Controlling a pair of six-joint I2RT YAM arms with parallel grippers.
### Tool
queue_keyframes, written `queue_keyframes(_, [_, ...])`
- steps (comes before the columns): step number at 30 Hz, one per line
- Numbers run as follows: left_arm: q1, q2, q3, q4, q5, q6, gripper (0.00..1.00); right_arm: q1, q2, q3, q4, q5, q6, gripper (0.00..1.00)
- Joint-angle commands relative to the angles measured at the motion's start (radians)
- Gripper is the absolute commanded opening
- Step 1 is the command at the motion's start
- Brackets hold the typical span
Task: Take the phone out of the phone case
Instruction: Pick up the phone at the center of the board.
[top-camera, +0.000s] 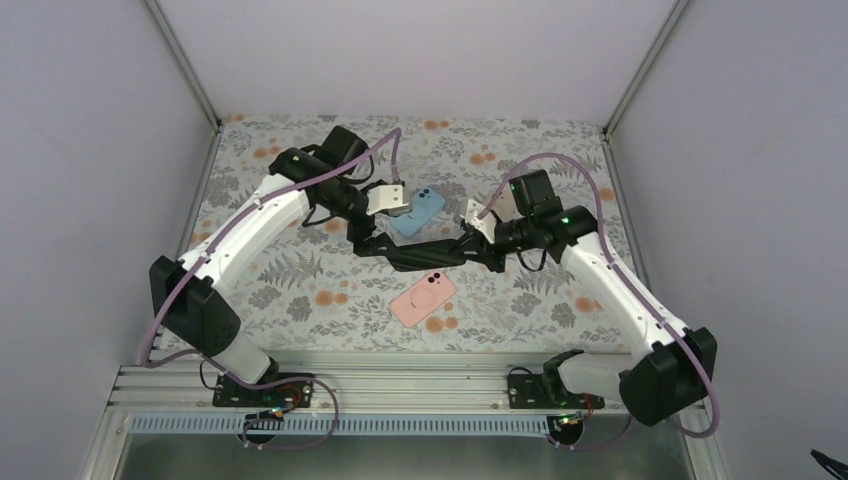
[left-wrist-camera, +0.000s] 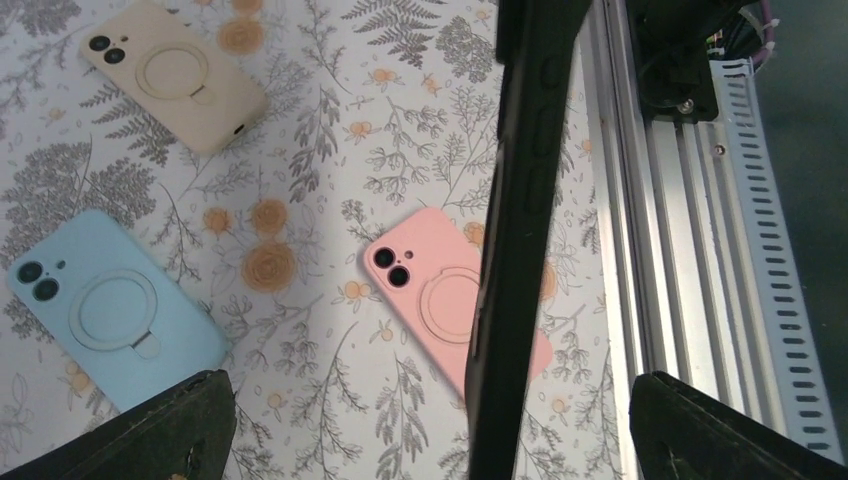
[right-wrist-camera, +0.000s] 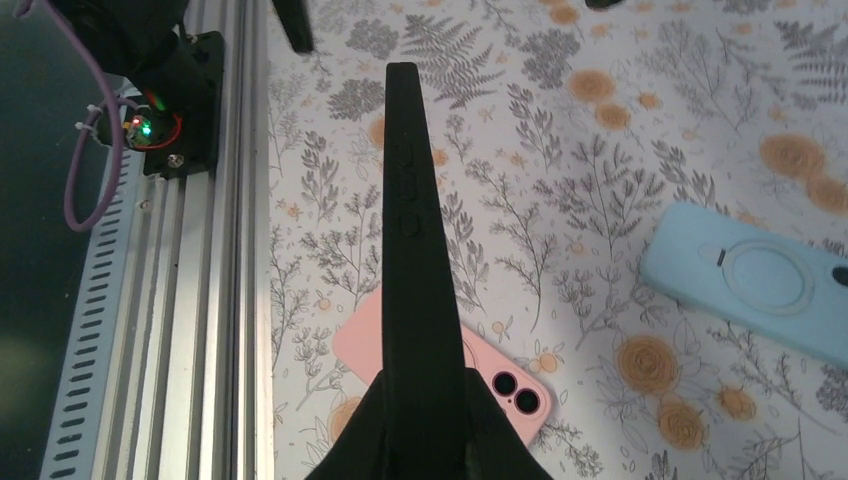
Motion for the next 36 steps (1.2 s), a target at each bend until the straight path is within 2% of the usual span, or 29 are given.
queue_keyframes(1, [-0.013, 0.016, -0.005, 0.076, 0.042, 0.032, 0.97, -0.035, 0.045, -0.003, 0.048, -0.103, -0.006, 0.04])
queue_keyframes(12, [-0.053, 0.072, -0.061, 0.128, 0.058, 0.025, 0.89, -0.054, 0.121, -0.01, 0.08, -0.126, 0.041, 0.04])
queue_keyframes(17, [-0.069, 0.086, -0.08, 0.158, 0.11, -0.029, 0.78, -0.054, 0.143, 0.0, 0.072, -0.126, 0.048, 0.04])
queue_keyframes(27, [-0.106, 0.031, -0.168, 0.226, 0.075, -0.044, 0.62, -0.054, 0.151, 0.031, 0.028, -0.143, 0.077, 0.04])
queue_keyframes(30, [-0.125, 0.024, -0.188, 0.219, 0.063, -0.035, 0.53, -0.046, 0.138, 0.037, 0.016, -0.136, 0.076, 0.04])
queue_keyframes(36, [-0.158, 0.004, -0.199, 0.205, 0.043, -0.036, 0.27, -0.01, 0.115, 0.07, 0.007, -0.064, 0.068, 0.04])
